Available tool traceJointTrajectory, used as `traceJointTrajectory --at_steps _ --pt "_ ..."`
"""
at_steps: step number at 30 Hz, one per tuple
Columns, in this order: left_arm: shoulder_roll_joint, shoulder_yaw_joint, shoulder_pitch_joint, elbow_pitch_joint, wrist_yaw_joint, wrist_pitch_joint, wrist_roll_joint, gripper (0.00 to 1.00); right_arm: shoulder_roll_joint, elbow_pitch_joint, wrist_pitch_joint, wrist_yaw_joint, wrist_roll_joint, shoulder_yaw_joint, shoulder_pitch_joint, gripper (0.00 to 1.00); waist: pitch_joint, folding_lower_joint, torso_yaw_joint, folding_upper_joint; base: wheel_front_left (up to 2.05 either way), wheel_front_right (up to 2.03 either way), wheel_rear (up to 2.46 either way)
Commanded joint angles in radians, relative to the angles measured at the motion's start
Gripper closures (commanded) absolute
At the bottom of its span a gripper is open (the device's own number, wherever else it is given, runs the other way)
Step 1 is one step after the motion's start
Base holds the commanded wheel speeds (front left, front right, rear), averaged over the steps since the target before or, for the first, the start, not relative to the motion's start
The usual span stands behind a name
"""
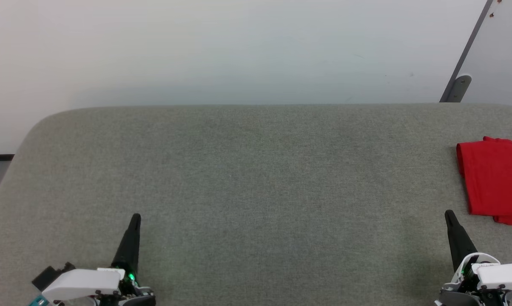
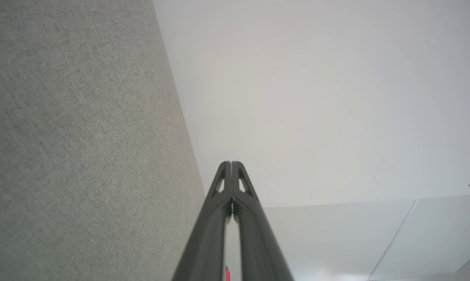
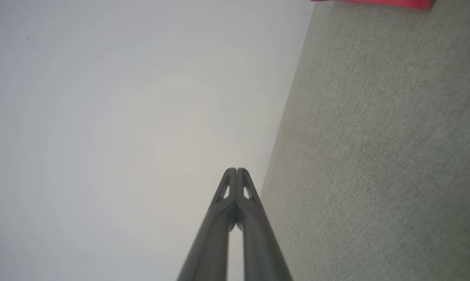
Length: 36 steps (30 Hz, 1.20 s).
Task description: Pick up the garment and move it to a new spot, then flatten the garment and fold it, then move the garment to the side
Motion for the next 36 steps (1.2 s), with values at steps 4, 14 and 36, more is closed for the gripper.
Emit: traceJointTrajectory --at_steps 4,14,36 --pt "-0.006 0.003 -0.014 -0.003 0.001 0.012 -0.034 1.00 0.003 -0.001 0.011 -0.001 0.041 0.004 -0.016 1.00 0.000 0.0000 0.000 0.0000 0.00 0.00 0.00" --pt "-0.017 0.004 -0.021 -0.003 0.001 0.029 -0.090 1.00 0.007 0.000 0.028 -0.001 0.112 0.005 -0.023 1.00 0.001 0.0000 0.001 0.0000 0.00 0.00 0.00" --pt "-0.015 0.004 -0.020 -0.003 0.001 0.028 -0.086 1.00 0.006 0.000 0.027 -0.001 0.108 0.005 -0.017 1.00 0.001 0.0000 0.001 0.0000 0.00 0.00 0.00"
